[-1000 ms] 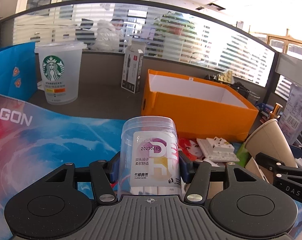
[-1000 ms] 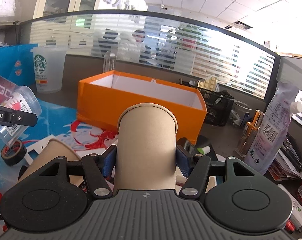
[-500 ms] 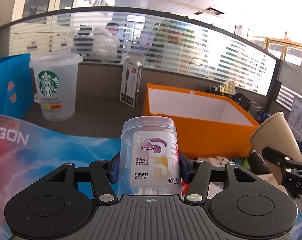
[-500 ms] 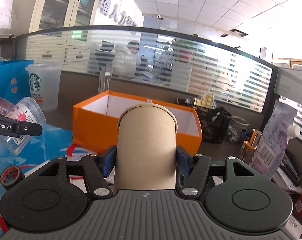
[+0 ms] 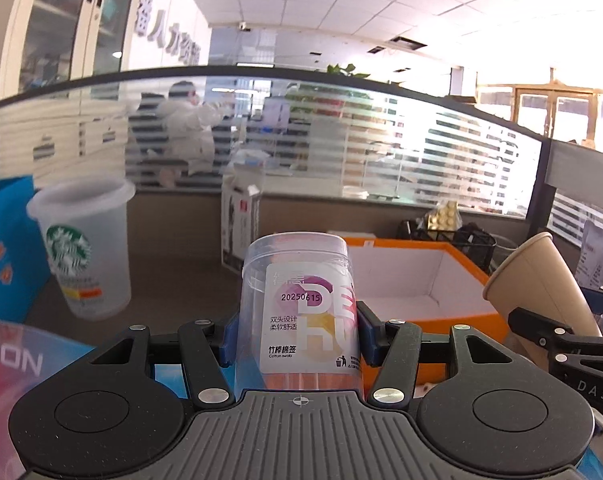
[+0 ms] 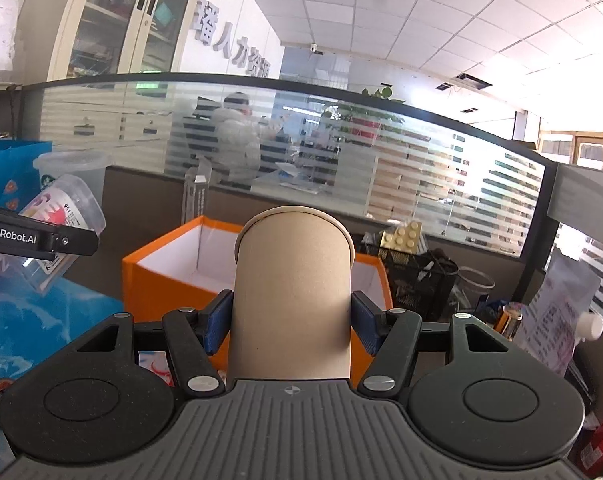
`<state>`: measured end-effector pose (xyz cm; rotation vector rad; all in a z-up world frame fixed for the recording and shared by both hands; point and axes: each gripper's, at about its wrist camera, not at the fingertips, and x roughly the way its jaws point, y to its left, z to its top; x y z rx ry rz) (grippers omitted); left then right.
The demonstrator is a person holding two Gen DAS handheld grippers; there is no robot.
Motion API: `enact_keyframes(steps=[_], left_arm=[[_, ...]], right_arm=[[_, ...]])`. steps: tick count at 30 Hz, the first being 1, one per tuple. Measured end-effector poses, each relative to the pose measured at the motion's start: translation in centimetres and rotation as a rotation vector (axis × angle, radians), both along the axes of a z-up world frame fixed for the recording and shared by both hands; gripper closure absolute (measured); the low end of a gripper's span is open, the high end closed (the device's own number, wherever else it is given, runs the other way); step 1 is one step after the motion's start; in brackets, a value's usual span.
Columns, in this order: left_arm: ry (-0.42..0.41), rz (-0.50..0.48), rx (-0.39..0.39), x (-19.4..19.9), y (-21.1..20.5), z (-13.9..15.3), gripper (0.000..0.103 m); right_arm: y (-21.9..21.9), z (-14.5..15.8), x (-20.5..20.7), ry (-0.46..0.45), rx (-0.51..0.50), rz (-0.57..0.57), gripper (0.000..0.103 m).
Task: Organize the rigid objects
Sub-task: 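Lift and carry the container and paper cup over the orange box with both tools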
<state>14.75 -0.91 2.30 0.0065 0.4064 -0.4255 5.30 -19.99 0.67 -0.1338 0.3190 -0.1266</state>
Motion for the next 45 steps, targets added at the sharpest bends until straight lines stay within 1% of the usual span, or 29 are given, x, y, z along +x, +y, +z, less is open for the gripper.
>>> enact_keyframes(steps=[7,15,26,31,38,41,45], left_arm=[[-0.022,-0.015,0.013,1.5,-1.9,1.0,0.049],[-0.043,-0.024,0.027,3.5,-4.1,2.0,0.049],[-0.019,-0.014,0.028,7.0,-6.2,2.5,0.049],[0.0,-0.013,0.025,8.2,-6.7,2.7,0.049],[0.043,-0.009,0.025,10.0,-7.7,1.8,0.049],[0.086,-0.009,0.032,11.1,-8.0,1.1,0.049],[0.167,-0.021,0.046,12.6,-8.5,-0.4,0.049]], right_arm=[[-1.2,1.0,1.6,-0.009,0.005,-0.007,0.044],[-2.8,1.5,3.8,-0.007,0.023,-0.02,0.044],[-4.0,3.3,7.0,-0.013,0.02,-0.028,0.044],[-4.7,3.8,8.3,-0.006,0.012,-0.038,0.044],[-5.0,3.6,9.9,0.017,0.006,-0.046,0.044],[-5.2,3.3,10.8,0.041,0.014,-0.041,0.044],[-5.7,2.5,12.1,0.094,0.032,-0.032,0.044]])
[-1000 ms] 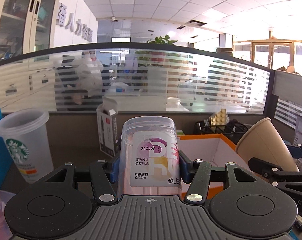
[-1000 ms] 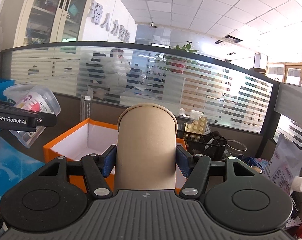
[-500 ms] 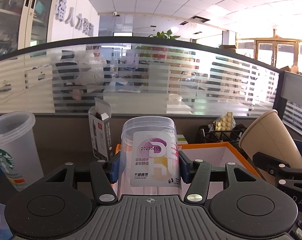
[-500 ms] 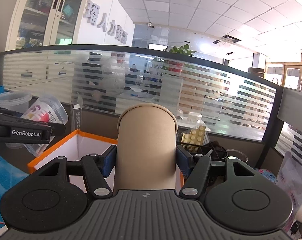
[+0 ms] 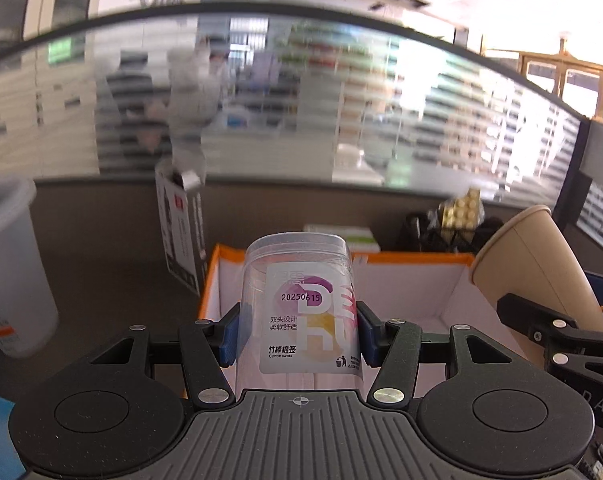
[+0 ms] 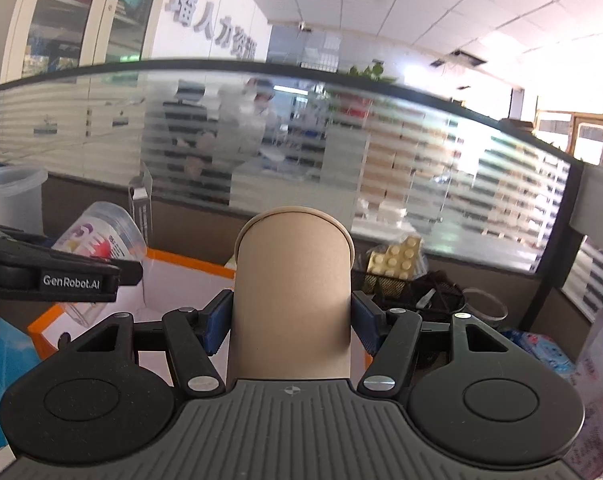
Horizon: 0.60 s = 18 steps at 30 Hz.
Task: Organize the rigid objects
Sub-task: 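Lift and carry the container and paper cup over the orange box with both tools, then lower container and cup into the orange box and open both tools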
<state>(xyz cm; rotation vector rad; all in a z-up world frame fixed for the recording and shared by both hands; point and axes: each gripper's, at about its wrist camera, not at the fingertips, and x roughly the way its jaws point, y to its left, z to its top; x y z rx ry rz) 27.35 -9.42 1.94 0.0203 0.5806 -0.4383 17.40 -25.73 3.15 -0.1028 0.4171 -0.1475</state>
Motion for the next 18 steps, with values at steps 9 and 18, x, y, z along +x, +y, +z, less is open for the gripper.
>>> enact_keyframes(steps=[9,18], left_arm=[[0.109,-0.004,0.037,1.6,-0.5,-2.6,0.049],[0.131,-0.013,0.061,1.9,-1.2,-3.5,0.049]], right_arm=[[-0.1,-2.9,2.8,0.119,0.078,0.01,0.044],[-0.3,-5.0,4.3,0.17,0.1,-0.01,0.044]])
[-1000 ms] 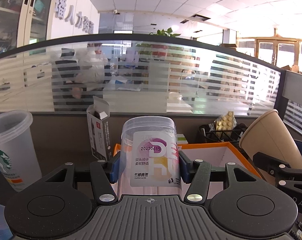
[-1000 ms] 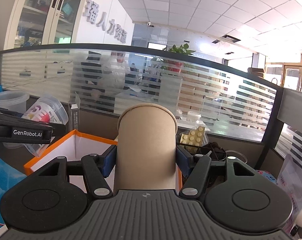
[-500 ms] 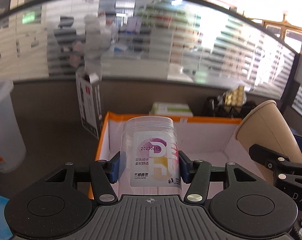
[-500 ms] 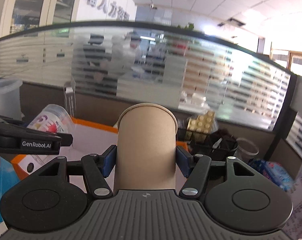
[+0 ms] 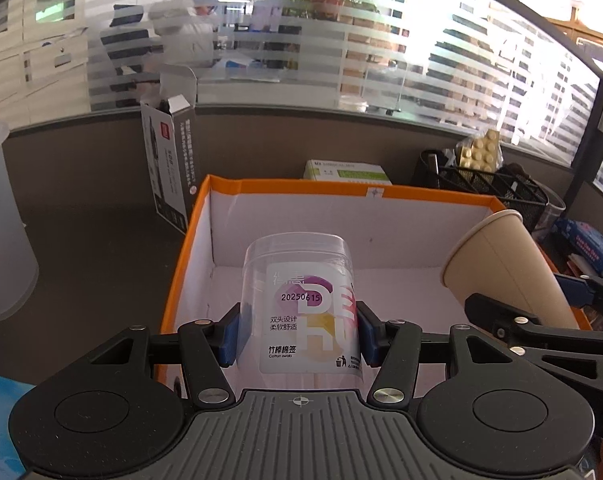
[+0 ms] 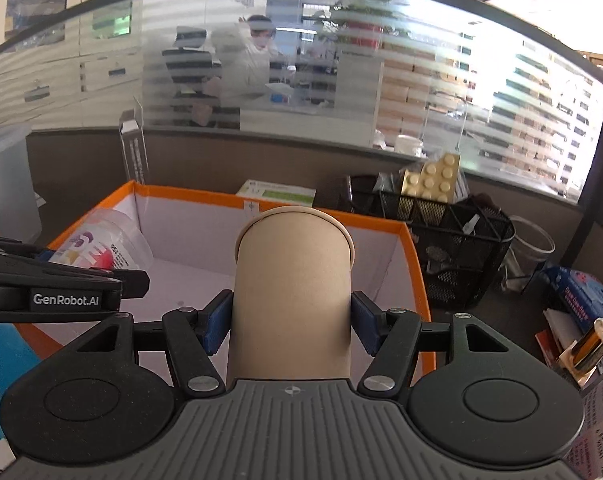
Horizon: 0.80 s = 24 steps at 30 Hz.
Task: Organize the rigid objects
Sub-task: 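Lower container and cup into the orange box and open both tools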
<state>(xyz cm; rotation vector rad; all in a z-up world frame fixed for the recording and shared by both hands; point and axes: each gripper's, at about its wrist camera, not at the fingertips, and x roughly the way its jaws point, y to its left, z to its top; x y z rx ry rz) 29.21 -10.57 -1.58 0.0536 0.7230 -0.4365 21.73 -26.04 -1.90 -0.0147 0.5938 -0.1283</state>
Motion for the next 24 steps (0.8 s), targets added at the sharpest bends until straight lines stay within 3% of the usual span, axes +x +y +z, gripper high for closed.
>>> enact_keyframes(steps=[24], left_arm=[[-0.006,-0.02,0.135,0.3,-1.4,-0.6,0.049]], right_arm=[[-0.7,-1.4,1.3,0.1,-0.007,-0.014,0.044]])
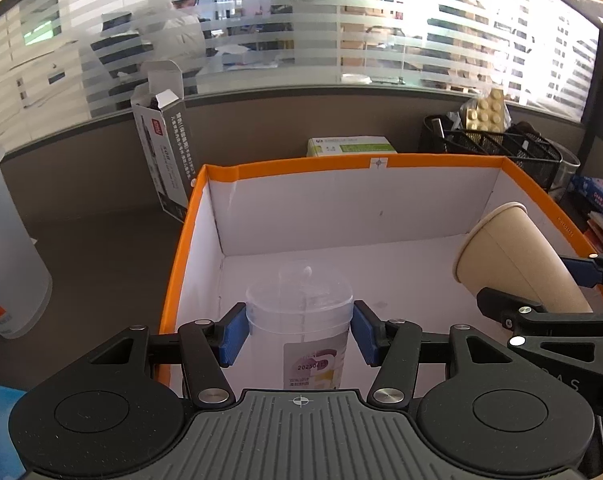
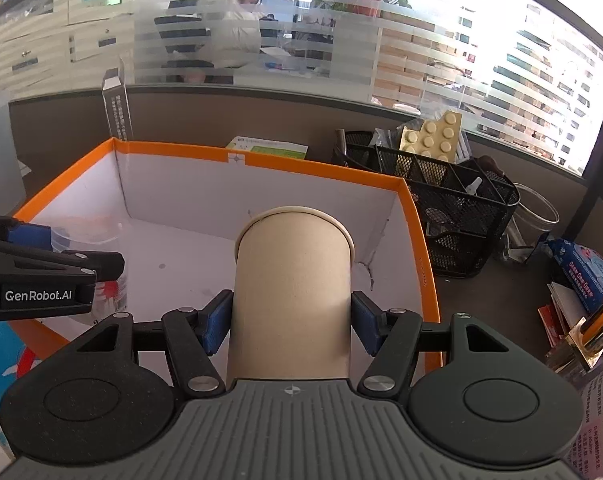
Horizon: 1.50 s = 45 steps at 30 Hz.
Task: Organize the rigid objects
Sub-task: 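Lower container and cup into the orange box and open both tools, then withdraw both open tools from the orange box back to the desk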
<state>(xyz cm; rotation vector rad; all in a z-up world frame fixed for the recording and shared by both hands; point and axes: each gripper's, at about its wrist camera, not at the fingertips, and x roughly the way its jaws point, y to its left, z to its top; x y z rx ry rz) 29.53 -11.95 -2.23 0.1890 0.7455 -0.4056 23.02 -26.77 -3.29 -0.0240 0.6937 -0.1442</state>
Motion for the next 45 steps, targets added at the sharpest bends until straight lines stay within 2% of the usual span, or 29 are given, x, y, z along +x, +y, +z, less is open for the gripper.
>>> enact_keyframes(steps=[13,31,38,41,43,45], left_arm=[[-0.022,-0.012,0.056,-0.2,-0.7,-0.4,0.049],[-0.071,-0.024,0.118,-0.4,-1.4,-1.0,0.046],[-0.077,-0.027,0.119,-0.5,-1.4,-1.1,0.045],[-0.08,-0.029,0.114,-0.5,-1.4,-1.1,0.039],[-0.088,-0.025,0.111,-0.6,-1.4,-1.1,0.024],[-0.089,-0.021,0.103,-0.6,-1.4,-1.0,0.015]], right_arm=[[-0.3,-0.4,1.5,0.067,-0.017,-0.004,0.043],[0.0,-0.8,2.7,0.114,-0.076,-0.001,0.041],[0.0,-0.8,2.6,0.113,-0.082,-0.001,0.04],[0.1,-0.9,2.7,0.111,-0.083,0.001,0.04],[0.1,-0.9,2.6,0.109,-0.084,0.002,0.04],[0.1,-0.9,2.6,0.107,-0.085,-0.001,0.04]])
